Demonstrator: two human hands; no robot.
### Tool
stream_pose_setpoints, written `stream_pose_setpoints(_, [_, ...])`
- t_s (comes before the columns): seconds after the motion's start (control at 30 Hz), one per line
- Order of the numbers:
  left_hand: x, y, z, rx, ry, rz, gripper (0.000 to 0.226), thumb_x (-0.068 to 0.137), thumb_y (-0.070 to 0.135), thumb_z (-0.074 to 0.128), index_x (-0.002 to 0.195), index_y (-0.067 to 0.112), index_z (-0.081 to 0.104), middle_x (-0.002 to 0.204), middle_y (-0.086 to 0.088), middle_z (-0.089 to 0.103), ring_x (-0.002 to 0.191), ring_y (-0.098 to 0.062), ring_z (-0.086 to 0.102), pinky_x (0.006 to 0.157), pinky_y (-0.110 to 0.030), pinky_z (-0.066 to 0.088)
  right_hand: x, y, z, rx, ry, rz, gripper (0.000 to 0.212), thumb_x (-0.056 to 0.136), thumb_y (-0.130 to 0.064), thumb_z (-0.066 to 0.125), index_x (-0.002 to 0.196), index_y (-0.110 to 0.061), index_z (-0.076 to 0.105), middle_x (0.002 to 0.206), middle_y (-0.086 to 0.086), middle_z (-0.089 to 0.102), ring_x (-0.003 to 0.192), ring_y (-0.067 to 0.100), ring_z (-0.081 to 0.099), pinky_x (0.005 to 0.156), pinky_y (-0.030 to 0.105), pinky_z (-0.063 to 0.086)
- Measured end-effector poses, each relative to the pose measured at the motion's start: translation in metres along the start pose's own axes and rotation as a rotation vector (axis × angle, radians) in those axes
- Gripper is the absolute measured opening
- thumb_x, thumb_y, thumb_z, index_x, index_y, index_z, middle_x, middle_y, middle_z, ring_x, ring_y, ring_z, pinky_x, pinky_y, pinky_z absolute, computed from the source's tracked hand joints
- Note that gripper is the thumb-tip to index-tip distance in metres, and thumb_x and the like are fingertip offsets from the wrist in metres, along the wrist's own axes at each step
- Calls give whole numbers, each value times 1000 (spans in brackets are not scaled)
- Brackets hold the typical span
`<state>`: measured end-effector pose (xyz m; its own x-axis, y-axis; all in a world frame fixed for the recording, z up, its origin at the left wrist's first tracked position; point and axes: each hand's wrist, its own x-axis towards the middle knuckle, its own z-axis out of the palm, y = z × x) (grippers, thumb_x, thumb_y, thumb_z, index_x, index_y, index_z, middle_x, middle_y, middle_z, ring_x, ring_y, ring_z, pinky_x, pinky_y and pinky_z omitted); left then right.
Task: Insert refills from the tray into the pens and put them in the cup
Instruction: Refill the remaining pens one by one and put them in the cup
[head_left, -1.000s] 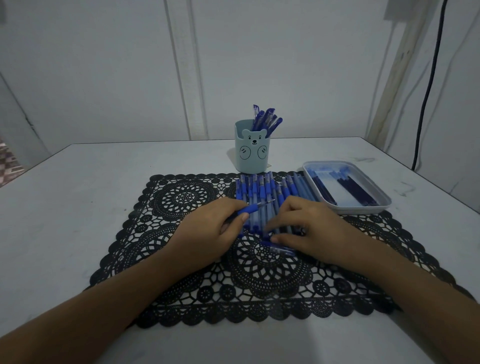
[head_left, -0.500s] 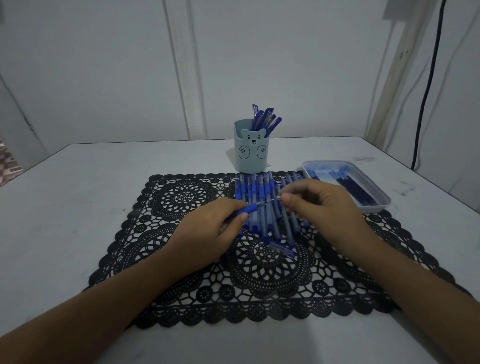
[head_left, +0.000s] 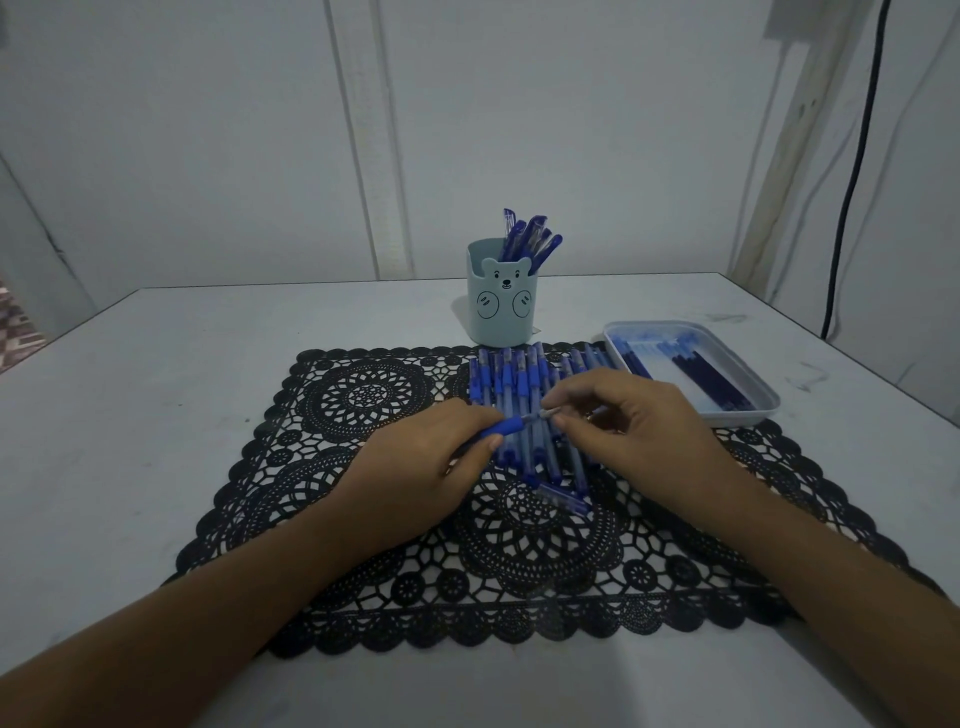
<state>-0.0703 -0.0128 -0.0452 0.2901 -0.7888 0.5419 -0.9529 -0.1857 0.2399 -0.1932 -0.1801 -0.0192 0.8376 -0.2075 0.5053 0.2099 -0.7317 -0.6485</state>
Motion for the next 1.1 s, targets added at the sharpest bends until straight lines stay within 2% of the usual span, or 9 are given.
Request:
stream_pose_setpoints(0.17, [-1, 1, -1, 16, 36, 94, 31, 93, 32, 41, 109, 14, 61, 83, 6, 60, 71, -4, 51, 60, -27, 48, -1, -2, 5, -37, -61, 46, 11, 87, -30, 56, 77, -33, 60, 67, -7, 62, 60, 3, 54, 56, 12, 43])
stream_pose_setpoints(0.27, [-1, 4, 0, 42, 32, 171, 29, 94, 29, 43, 109, 11, 61, 82, 3, 60, 68, -8, 54, 55, -28, 49, -3, -3, 7, -58, -72, 50, 38, 88, -44, 39, 65, -18, 56, 55, 0, 54, 50, 6, 47, 49, 16, 37])
stream_pose_setpoints(0.4, [-1, 2, 0, 28, 53, 173, 29, 93, 28, 45, 108, 10, 62, 83, 4, 60, 68, -7, 53, 55, -28, 50, -3, -1, 5, -29, -173, 68, 4, 89, -30, 53, 87, -26, 52, 67, -9, 54, 59, 1, 49, 55, 13, 40])
stream_pose_setpoints(0.47, [0, 1, 0, 28, 52, 169, 28, 93, 28, 45, 108, 11, 62, 84, 5, 61, 70, -6, 53, 57, -28, 49, -3, -1, 4, -37, -168, 73, 8, 88, -31, 54, 81, -27, 54, 66, -9, 56, 59, 1, 51, 55, 14, 41])
stream_pose_setpoints(0.57, [0, 1, 1, 37, 35, 185, 29, 93, 28, 44, 109, 11, 62, 83, 5, 60, 69, -4, 51, 56, -25, 49, -3, -2, 3, -22, -147, 78, 29, 87, -45, 40, 71, -25, 54, 59, -7, 56, 54, 7, 52, 53, 17, 41])
stream_pose_setpoints(0.7, [0, 0, 1, 29, 49, 171, 29, 93, 28, 44, 108, 11, 62, 85, 6, 60, 71, -3, 51, 59, -26, 49, -4, 1, 3, -83, -209, 46, 4, 88, -31, 54, 86, -29, 51, 65, -8, 54, 56, 1, 50, 53, 13, 38])
stream_pose_setpoints(0.83, [0, 2, 0, 36, 28, 195, 30, 94, 29, 42, 110, 11, 61, 83, 5, 60, 69, -4, 51, 56, -26, 49, -3, 0, 3, -73, -179, 38, 23, 88, -44, 41, 71, -32, 51, 57, -8, 55, 53, 3, 51, 51, 14, 39])
stream_pose_setpoints(0.97, [0, 1, 0, 28, 32, 184, 30, 94, 29, 43, 110, 11, 61, 83, 5, 60, 68, -6, 53, 56, -27, 49, -4, 3, 2, -98, -226, 32, 6, 88, -34, 53, 84, -31, 49, 65, -7, 56, 58, 3, 50, 54, 15, 40])
stream_pose_setpoints(1.1, [0, 2, 1, 26, 17, 192, 31, 94, 30, 42, 111, 11, 60, 83, 3, 61, 67, -10, 55, 55, -30, 50, -4, 1, 1, -72, -215, 44, 20, 87, -46, 42, 76, -32, 50, 63, -9, 56, 57, 4, 51, 54, 19, 42])
